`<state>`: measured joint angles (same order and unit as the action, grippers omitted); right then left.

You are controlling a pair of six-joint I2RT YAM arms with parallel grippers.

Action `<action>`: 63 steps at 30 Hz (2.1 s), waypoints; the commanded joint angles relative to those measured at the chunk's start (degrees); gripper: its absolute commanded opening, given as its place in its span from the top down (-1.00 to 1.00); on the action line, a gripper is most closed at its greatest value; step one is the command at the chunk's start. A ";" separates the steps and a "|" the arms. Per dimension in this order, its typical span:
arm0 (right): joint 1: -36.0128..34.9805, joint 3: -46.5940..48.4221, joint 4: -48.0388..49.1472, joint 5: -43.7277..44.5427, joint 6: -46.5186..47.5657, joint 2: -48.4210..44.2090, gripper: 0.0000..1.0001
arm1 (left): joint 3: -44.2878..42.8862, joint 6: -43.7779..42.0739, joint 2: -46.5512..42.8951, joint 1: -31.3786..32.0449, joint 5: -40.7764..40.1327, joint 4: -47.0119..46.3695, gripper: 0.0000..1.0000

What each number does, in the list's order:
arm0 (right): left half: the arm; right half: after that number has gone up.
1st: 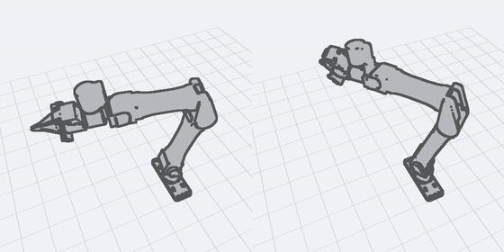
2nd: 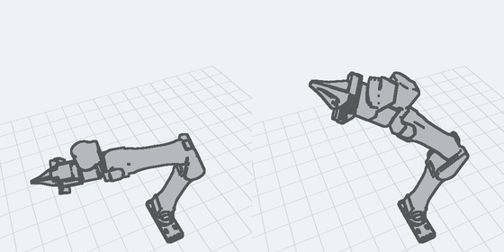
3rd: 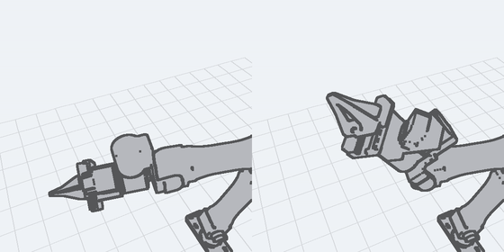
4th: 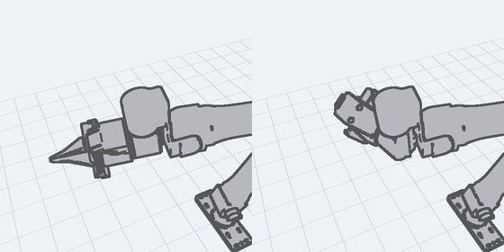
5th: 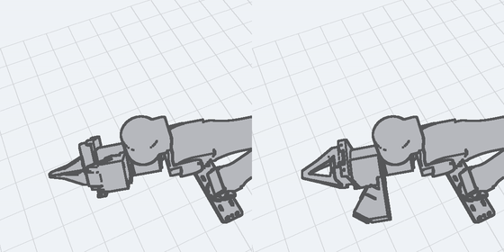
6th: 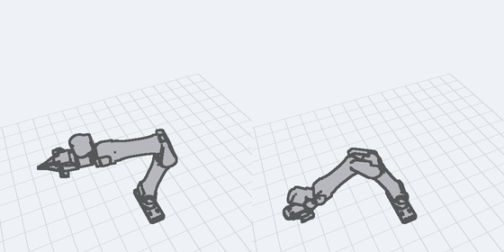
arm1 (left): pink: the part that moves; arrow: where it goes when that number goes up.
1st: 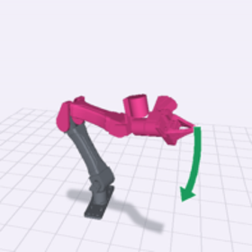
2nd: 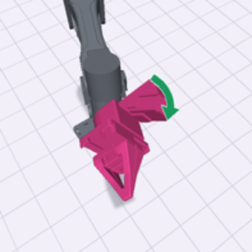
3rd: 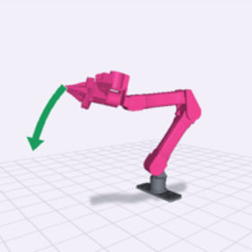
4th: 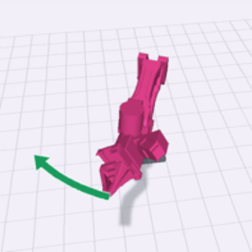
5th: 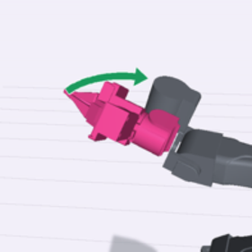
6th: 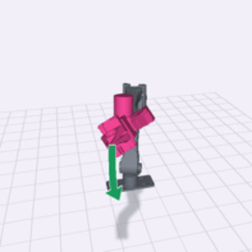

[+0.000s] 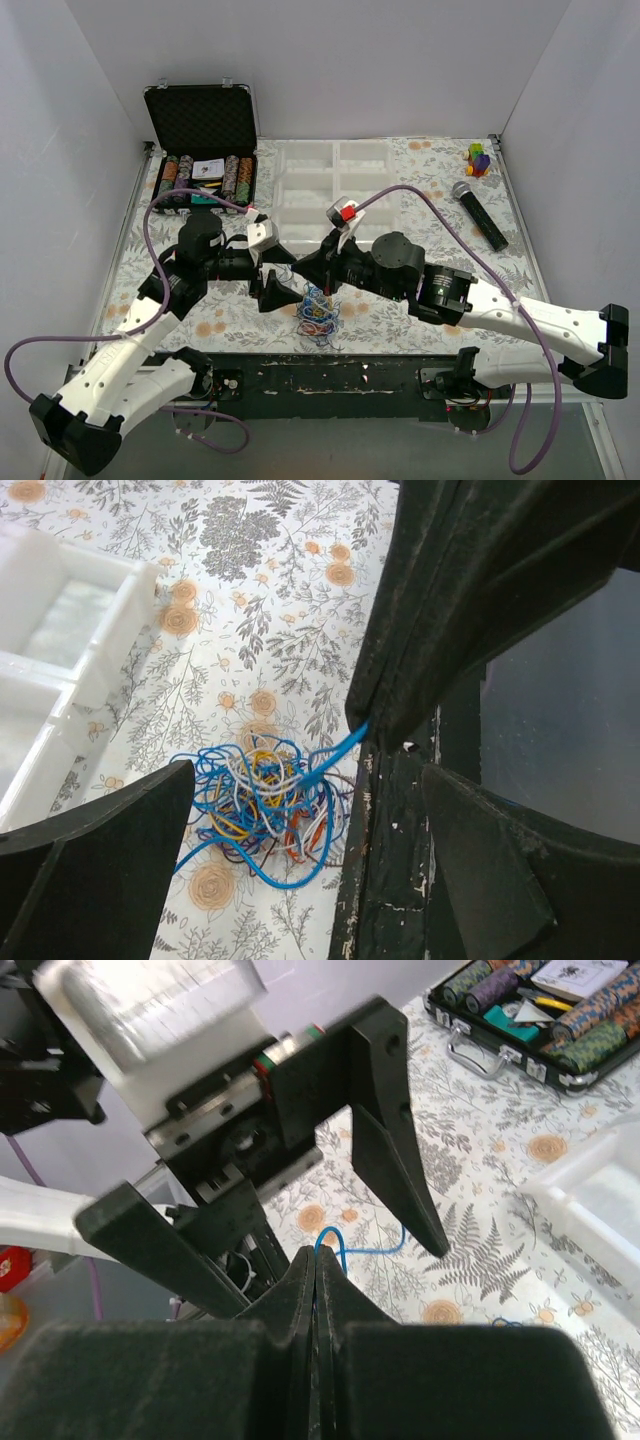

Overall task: Untangle the cables
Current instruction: Untie the cable, then place the cable in the bin.

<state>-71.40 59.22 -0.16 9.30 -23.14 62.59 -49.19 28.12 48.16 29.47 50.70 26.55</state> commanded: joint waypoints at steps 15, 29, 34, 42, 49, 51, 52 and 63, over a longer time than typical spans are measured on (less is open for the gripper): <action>-0.41 9.95 7.46 -0.52 0.20 3.77 0.97 | -0.29 4.58 5.27 1.38 0.98 -10.64 0.05; -0.32 -9.01 -1.31 9.60 -1.20 -9.57 -0.78 | -23.57 -1.40 8.79 1.29 -7.36 4.39 1.00; -0.32 -18.43 1.20 7.40 -4.19 -13.10 -0.81 | -29.99 -0.79 9.58 1.38 -9.04 4.57 1.00; -0.32 -18.18 1.58 9.41 -3.93 -6.51 -0.84 | -33.17 0.00 11.16 1.38 -15.87 0.89 1.00; -0.32 -22.65 0.78 20.92 -6.13 -15.81 -0.71 | -23.16 -0.43 16.16 1.29 -32.22 -8.34 1.00; -0.32 -23.36 0.25 23.82 -6.22 -18.10 -0.69 | -21.48 -0.70 19.15 1.29 -33.29 -10.27 1.00; -0.32 -23.27 -1.75 24.79 -6.22 -18.90 -0.69 | -20.69 -0.61 20.38 1.37 -33.56 -11.85 1.00; -0.24 -24.06 -6.16 27.35 -6.66 -24.97 -0.64 | -17.61 -1.22 34.27 1.20 -36.20 -24.08 1.00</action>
<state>-71.55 36.03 -6.11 33.67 -28.75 40.32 -67.00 27.86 81.65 30.76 15.81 8.97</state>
